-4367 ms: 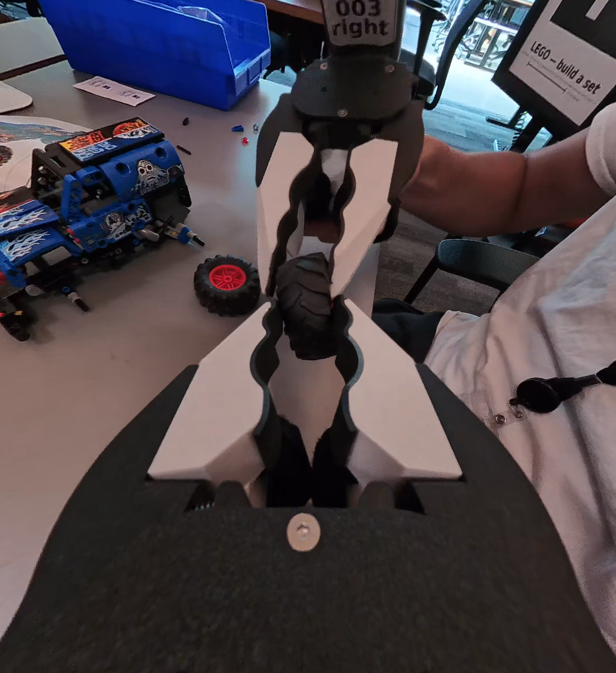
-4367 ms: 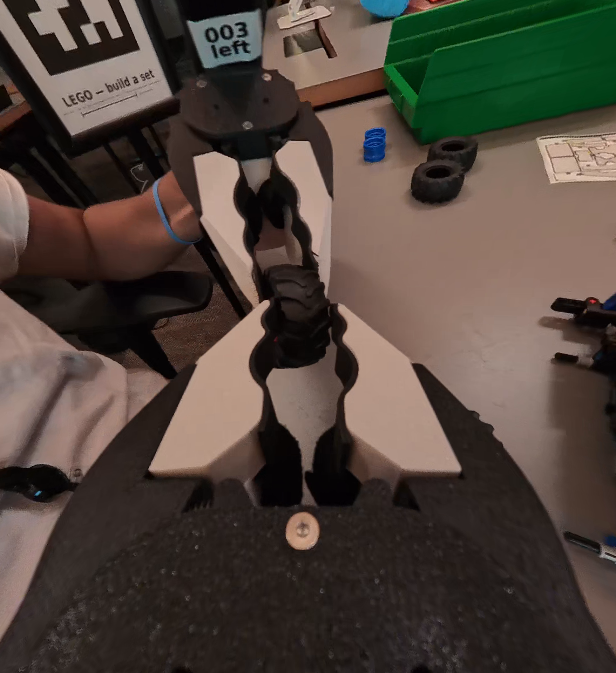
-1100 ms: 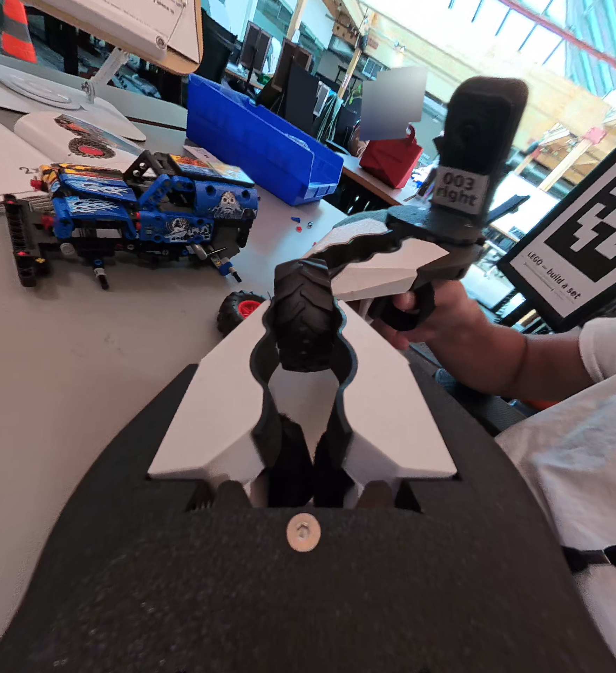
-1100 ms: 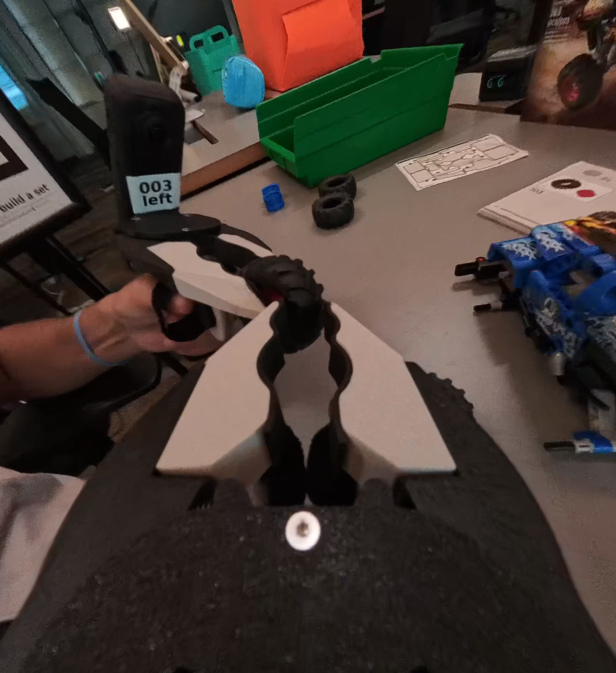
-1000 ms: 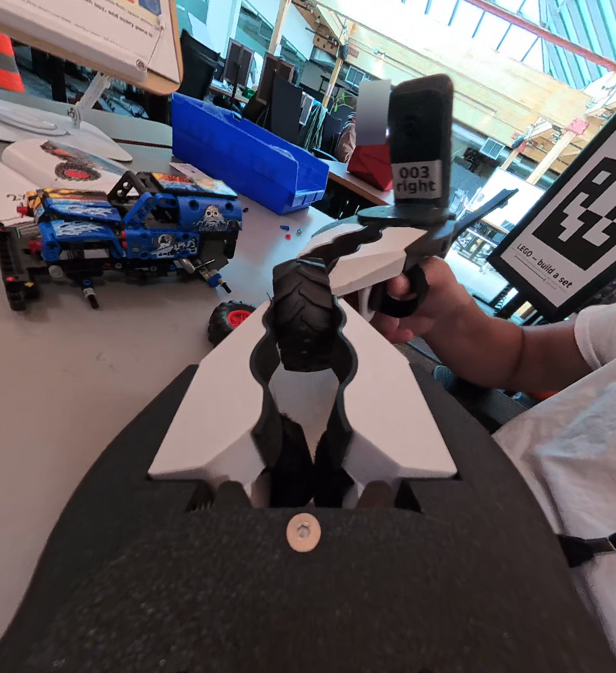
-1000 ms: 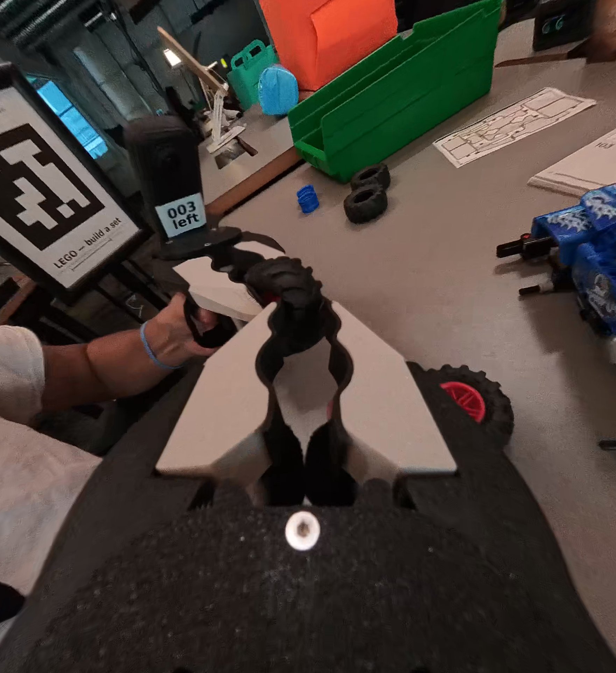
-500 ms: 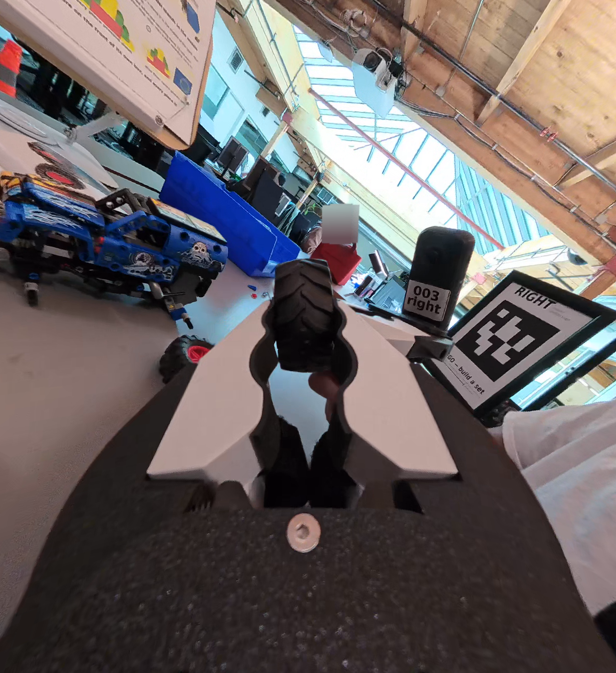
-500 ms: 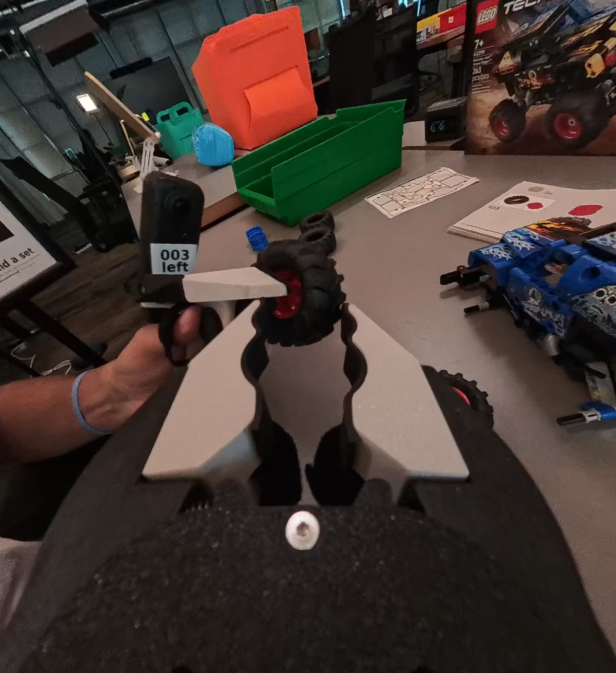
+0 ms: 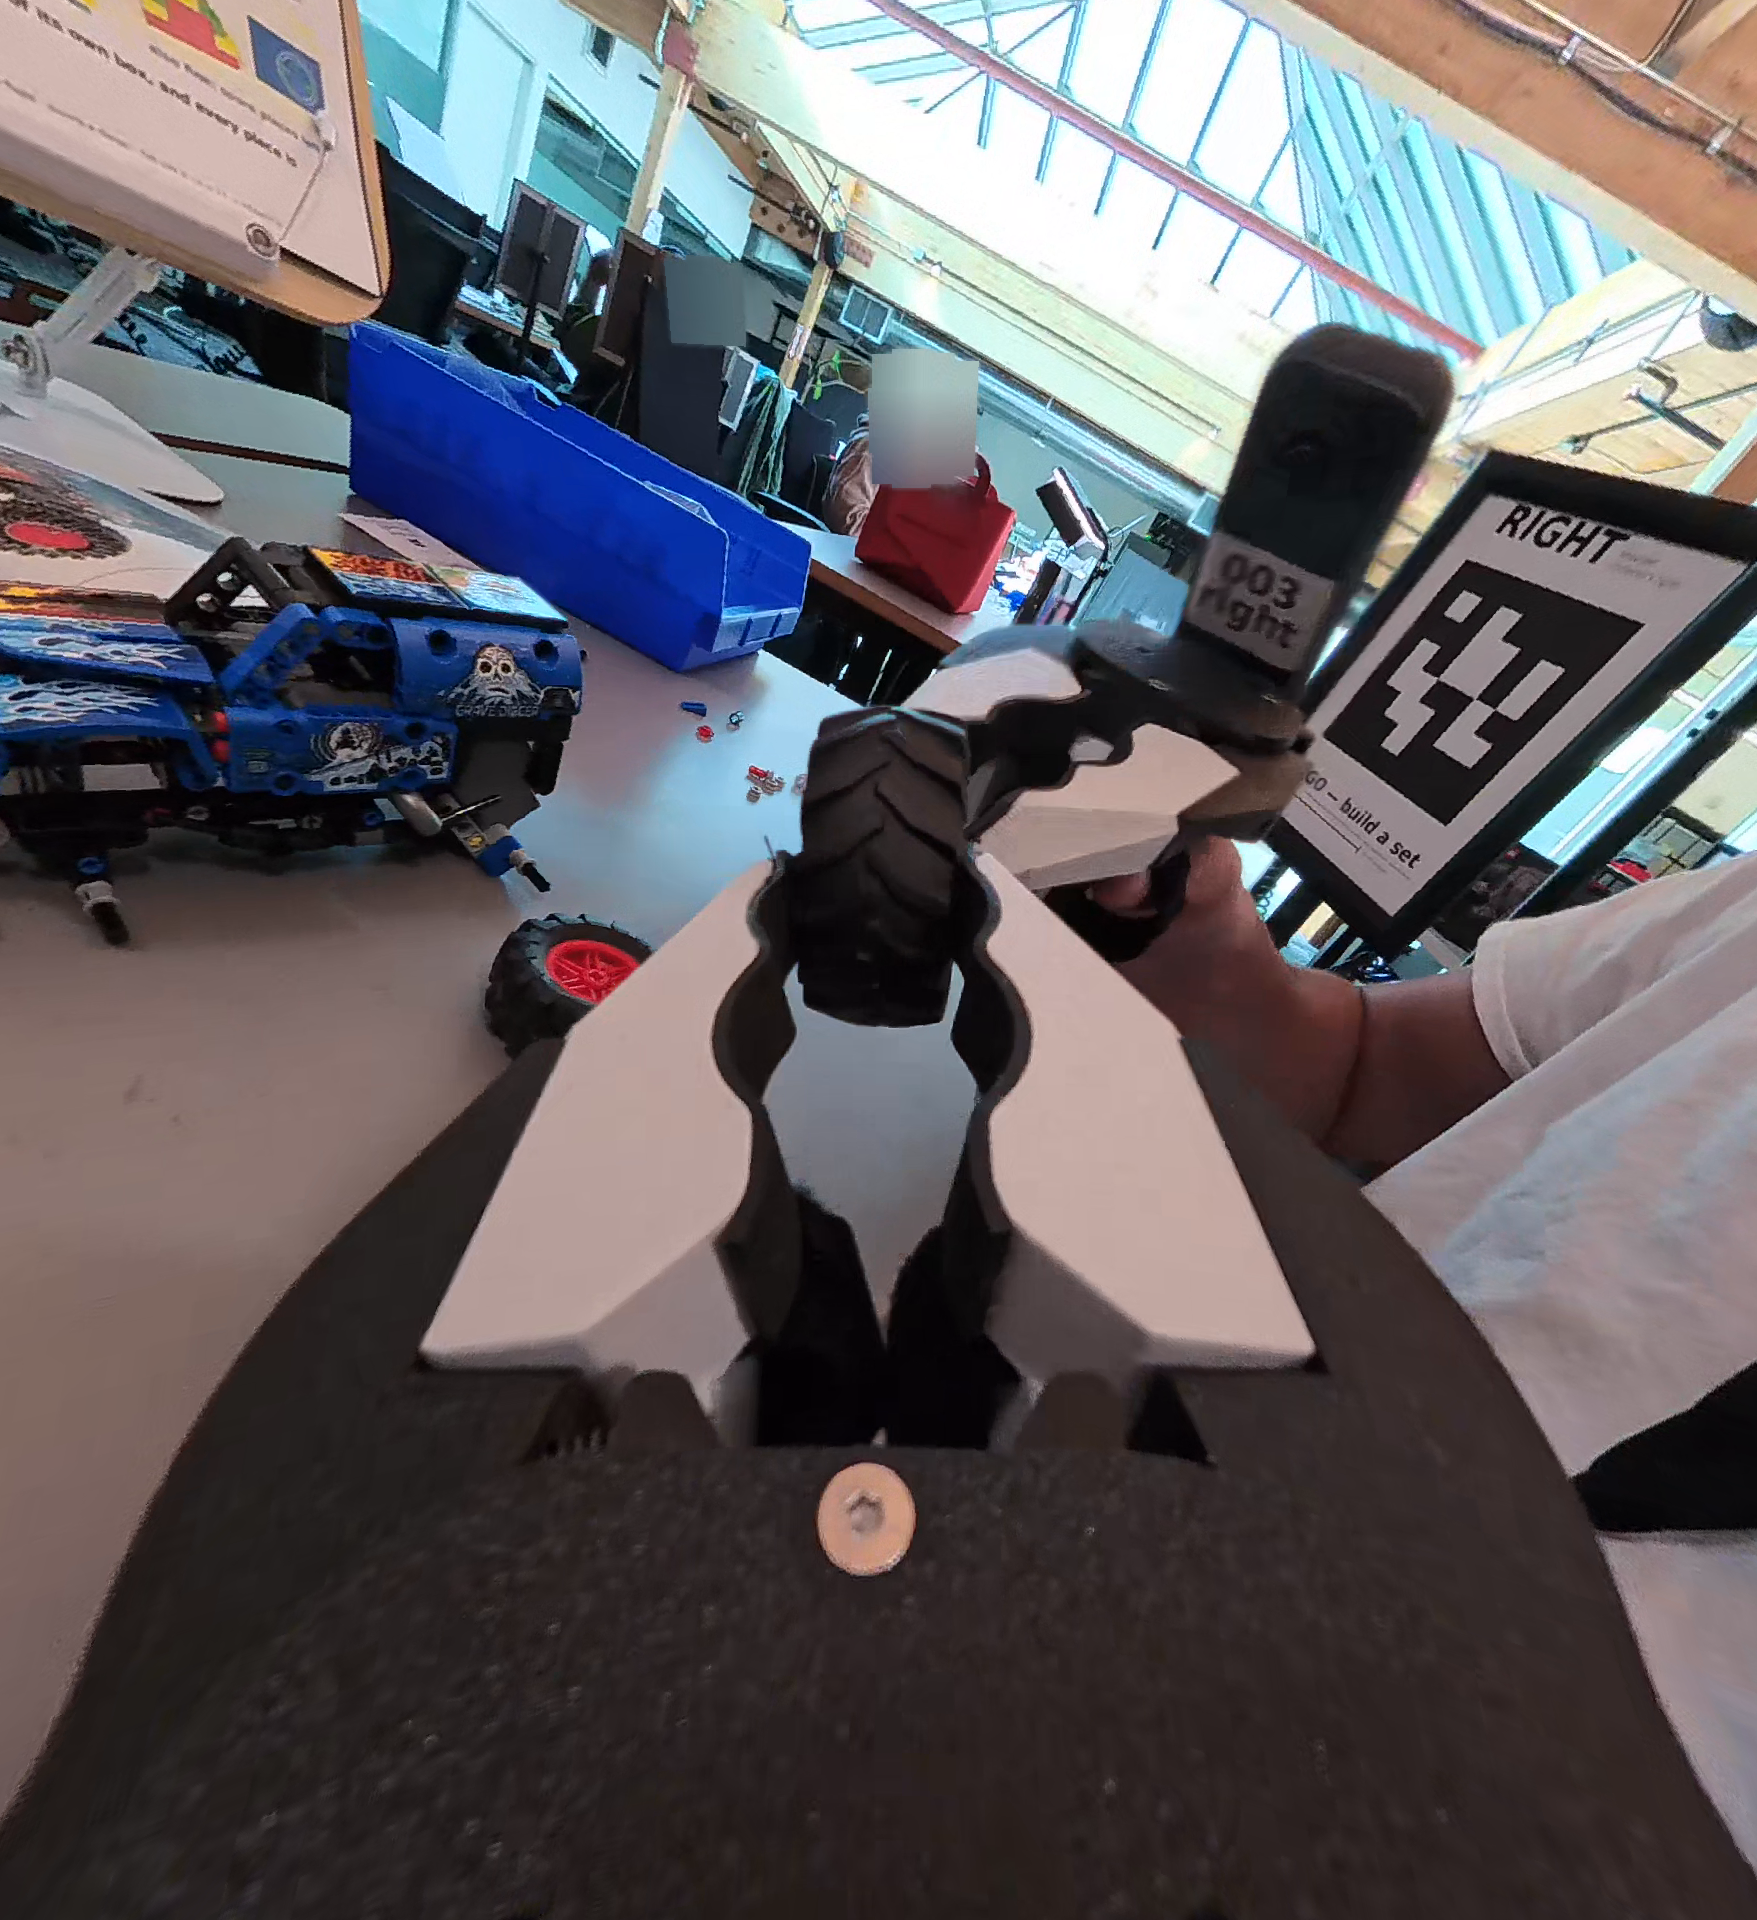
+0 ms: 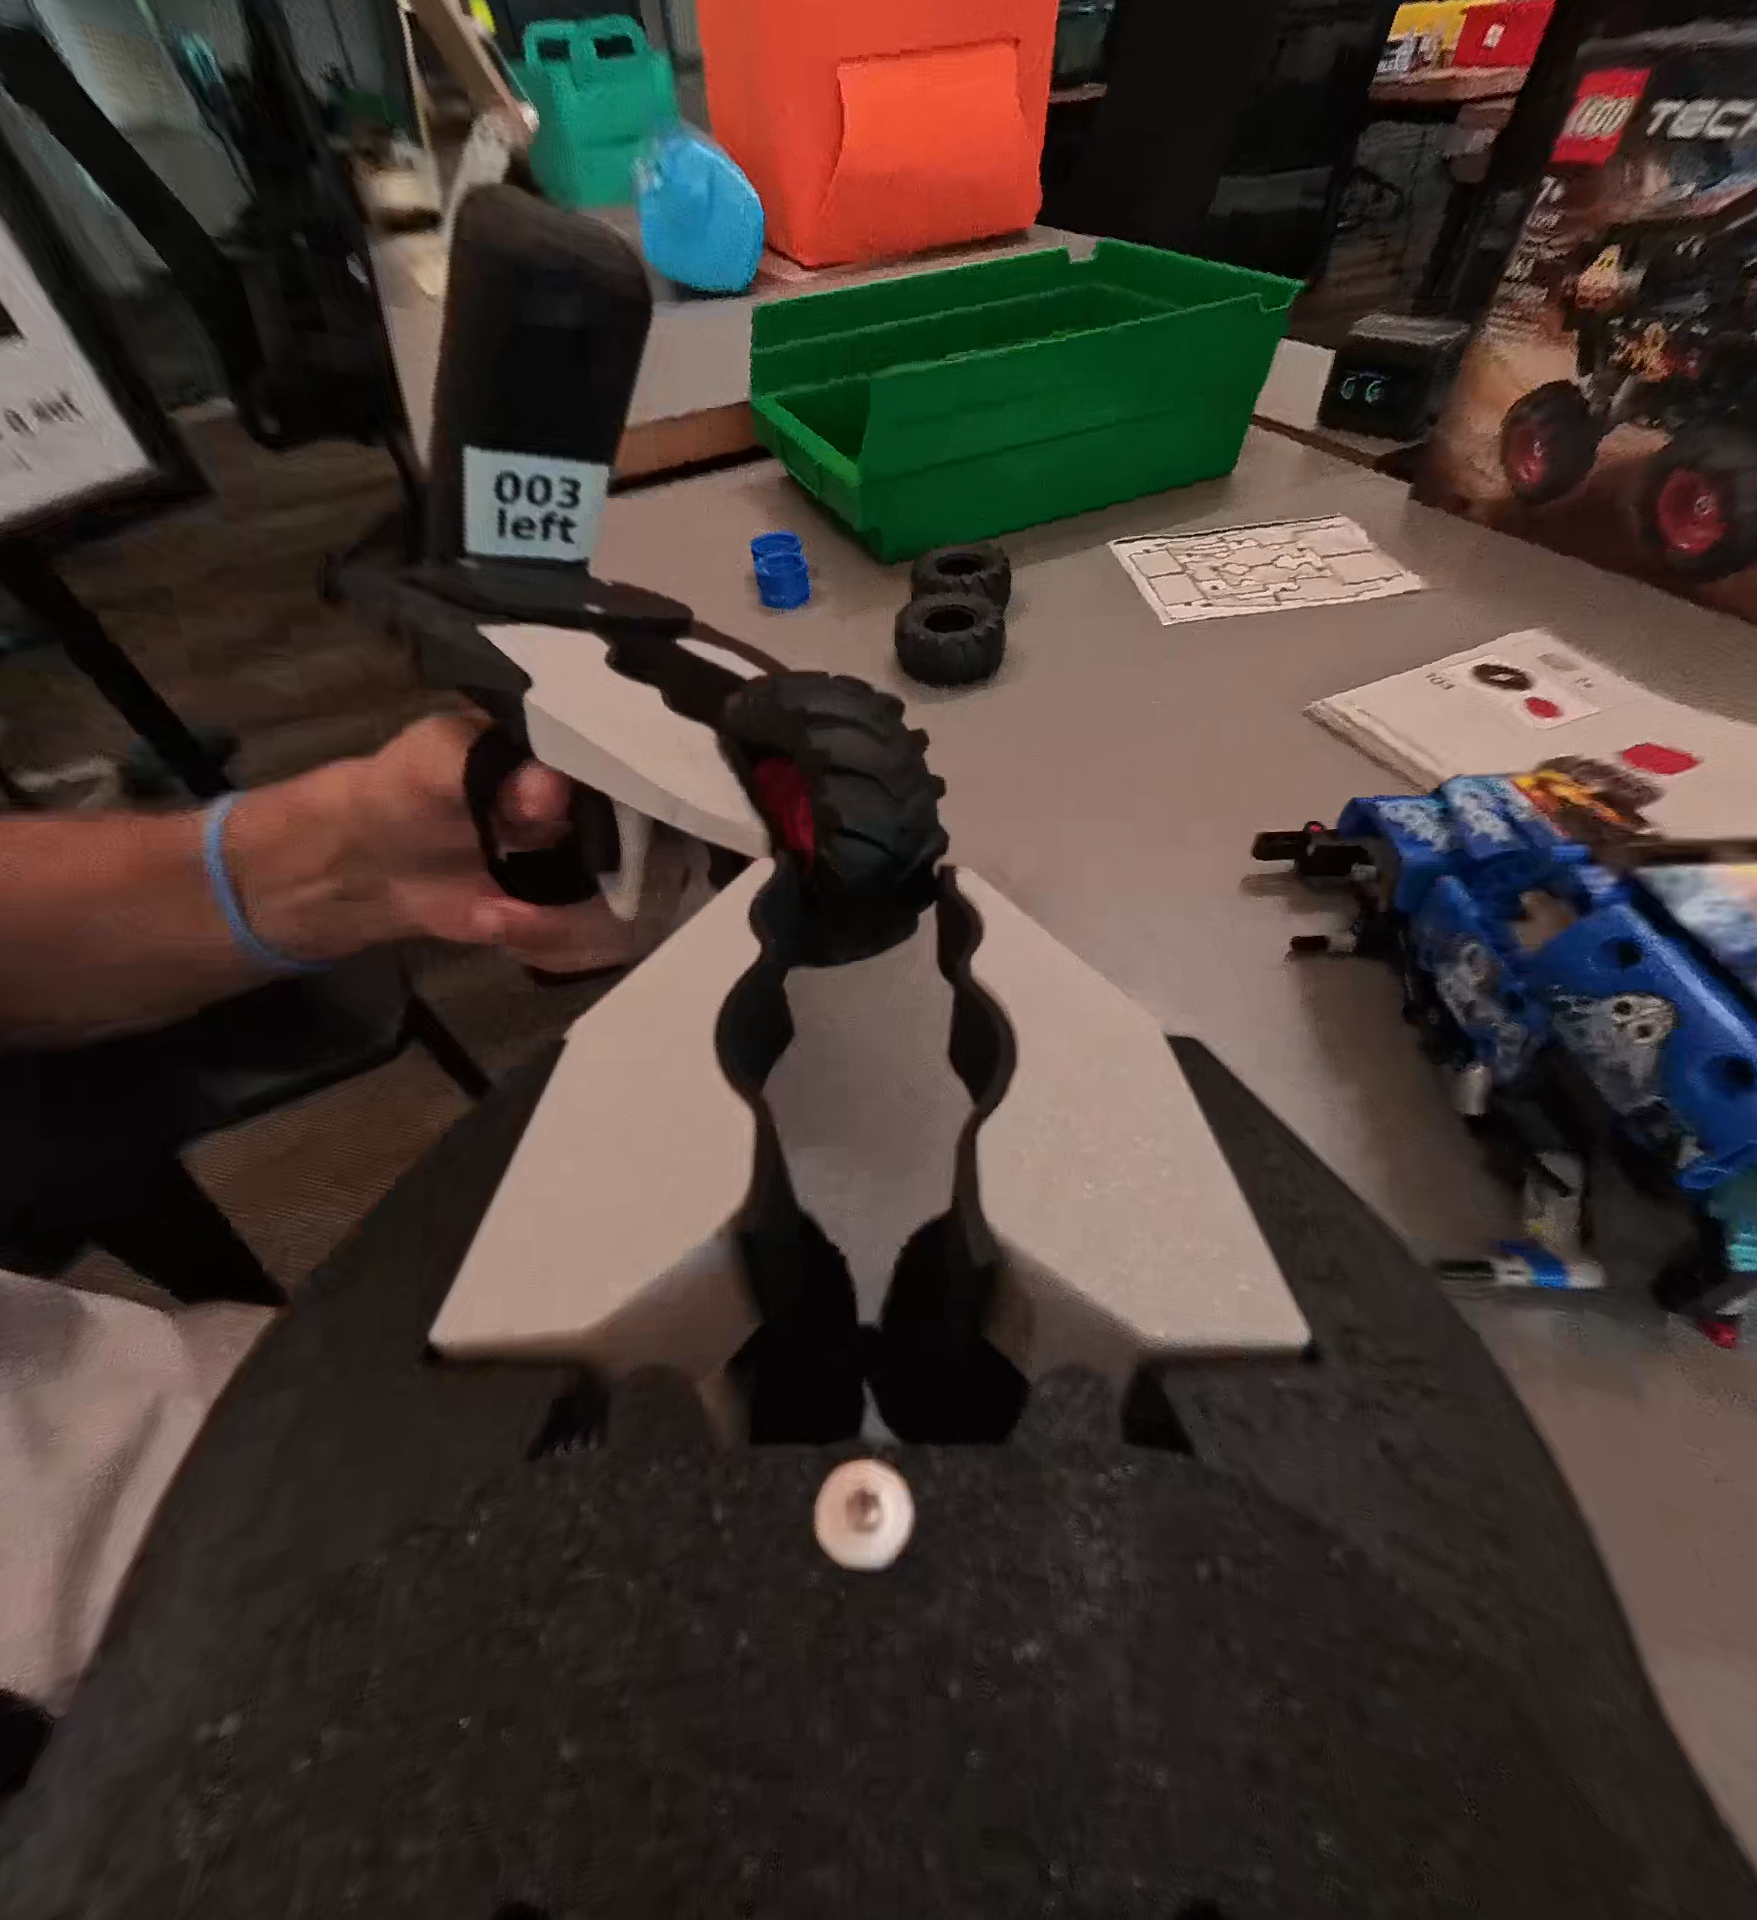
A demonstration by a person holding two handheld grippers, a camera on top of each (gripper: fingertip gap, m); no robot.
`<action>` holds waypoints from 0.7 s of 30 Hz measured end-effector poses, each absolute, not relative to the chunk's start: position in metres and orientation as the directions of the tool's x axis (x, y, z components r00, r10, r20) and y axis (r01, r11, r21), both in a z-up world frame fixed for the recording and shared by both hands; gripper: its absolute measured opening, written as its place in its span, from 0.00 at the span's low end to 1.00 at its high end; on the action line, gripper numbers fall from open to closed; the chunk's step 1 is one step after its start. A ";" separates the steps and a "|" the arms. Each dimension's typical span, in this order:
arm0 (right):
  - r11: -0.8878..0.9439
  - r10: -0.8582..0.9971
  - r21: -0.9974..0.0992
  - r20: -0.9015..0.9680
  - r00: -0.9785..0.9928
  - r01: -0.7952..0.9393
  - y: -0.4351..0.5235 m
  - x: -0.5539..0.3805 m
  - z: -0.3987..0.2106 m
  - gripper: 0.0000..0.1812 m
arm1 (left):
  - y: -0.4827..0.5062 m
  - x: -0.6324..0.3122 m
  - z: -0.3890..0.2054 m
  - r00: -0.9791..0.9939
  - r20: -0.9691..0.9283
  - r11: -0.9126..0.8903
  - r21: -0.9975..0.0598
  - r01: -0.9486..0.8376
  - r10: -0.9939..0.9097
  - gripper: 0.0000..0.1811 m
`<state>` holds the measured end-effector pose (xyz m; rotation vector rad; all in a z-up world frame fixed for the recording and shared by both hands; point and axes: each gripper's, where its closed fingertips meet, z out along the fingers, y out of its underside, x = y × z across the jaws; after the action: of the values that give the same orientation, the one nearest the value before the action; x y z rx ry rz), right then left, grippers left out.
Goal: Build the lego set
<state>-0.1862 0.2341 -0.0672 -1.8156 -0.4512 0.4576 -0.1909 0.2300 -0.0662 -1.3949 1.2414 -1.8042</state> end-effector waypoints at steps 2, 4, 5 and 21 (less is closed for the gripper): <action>-0.352 0.587 -0.923 -0.347 0.732 -0.155 0.229 -0.194 -0.063 0.15 | 0.222 -0.195 -0.062 -0.376 0.439 -0.429 -0.896 -0.117 -0.816 0.14; -0.436 0.605 -0.849 -0.523 0.600 -0.299 0.227 -0.197 -0.064 0.14 | 0.214 -0.195 -0.065 -0.397 0.410 -0.388 -0.911 -0.138 -0.821 0.13; -0.434 0.608 -0.849 -0.523 0.597 -0.302 0.228 -0.196 -0.066 0.14 | 0.214 -0.194 -0.068 -0.383 0.397 -0.373 -0.918 -0.139 -0.834 0.13; -0.407 0.595 -0.890 -0.429 0.680 -0.206 0.233 -0.186 -0.080 0.17 | 0.234 -0.190 -0.083 -0.190 -0.091 0.122 -0.979 -0.161 -0.978 0.13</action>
<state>-0.1863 0.2332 -0.0798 -1.7877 -0.3104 0.9033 -0.1901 0.2344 -0.0830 -1.1611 1.5221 -1.1727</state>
